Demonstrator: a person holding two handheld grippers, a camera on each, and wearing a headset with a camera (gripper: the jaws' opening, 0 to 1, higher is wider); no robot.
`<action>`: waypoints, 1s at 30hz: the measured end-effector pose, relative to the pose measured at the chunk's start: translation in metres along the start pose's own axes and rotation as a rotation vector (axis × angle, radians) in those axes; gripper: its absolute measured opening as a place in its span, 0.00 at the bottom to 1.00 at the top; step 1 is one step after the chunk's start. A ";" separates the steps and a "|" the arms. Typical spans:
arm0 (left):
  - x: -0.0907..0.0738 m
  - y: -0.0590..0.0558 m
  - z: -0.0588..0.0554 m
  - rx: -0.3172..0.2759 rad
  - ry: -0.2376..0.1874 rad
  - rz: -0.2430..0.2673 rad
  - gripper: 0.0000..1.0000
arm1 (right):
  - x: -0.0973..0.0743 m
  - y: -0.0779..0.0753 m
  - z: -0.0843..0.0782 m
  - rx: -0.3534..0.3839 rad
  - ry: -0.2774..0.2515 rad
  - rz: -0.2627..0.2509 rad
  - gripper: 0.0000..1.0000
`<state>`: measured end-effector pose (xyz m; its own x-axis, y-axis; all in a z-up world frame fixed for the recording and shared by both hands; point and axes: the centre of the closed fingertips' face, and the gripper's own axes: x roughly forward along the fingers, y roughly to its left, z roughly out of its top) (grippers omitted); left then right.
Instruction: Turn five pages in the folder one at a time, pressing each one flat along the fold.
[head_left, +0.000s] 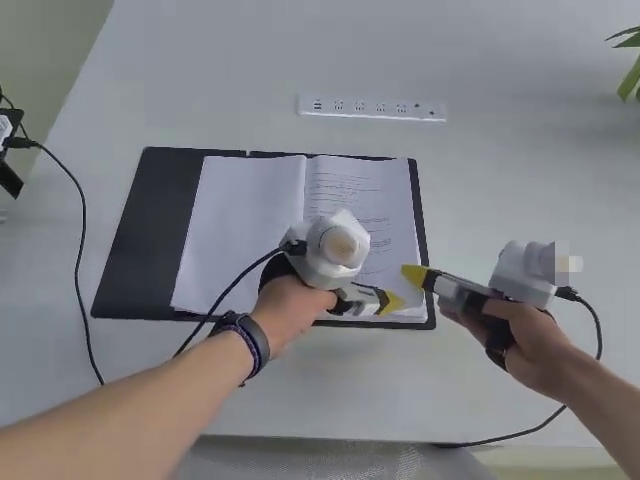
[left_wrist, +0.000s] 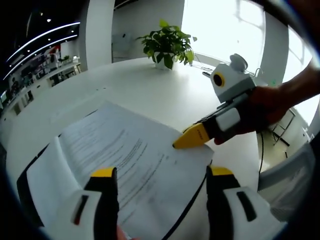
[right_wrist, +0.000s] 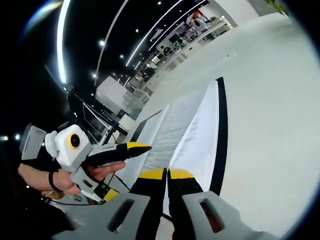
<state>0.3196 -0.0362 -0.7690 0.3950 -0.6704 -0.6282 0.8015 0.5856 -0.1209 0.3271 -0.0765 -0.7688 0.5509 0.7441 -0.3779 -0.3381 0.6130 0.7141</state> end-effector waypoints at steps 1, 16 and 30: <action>-0.003 0.002 -0.001 -0.016 -0.008 0.004 0.73 | 0.000 0.001 0.001 0.000 -0.005 -0.004 0.00; -0.050 0.036 -0.016 -0.027 -0.035 0.066 0.73 | 0.013 0.037 0.026 -0.034 -0.064 0.029 0.00; -0.103 0.076 -0.019 -0.022 -0.085 0.138 0.74 | 0.045 0.098 0.045 -0.139 -0.062 0.152 0.00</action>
<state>0.3310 0.0859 -0.7276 0.5378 -0.6186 -0.5729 0.7274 0.6840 -0.0557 0.3533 0.0049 -0.6896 0.5299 0.8158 -0.2316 -0.5210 0.5286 0.6702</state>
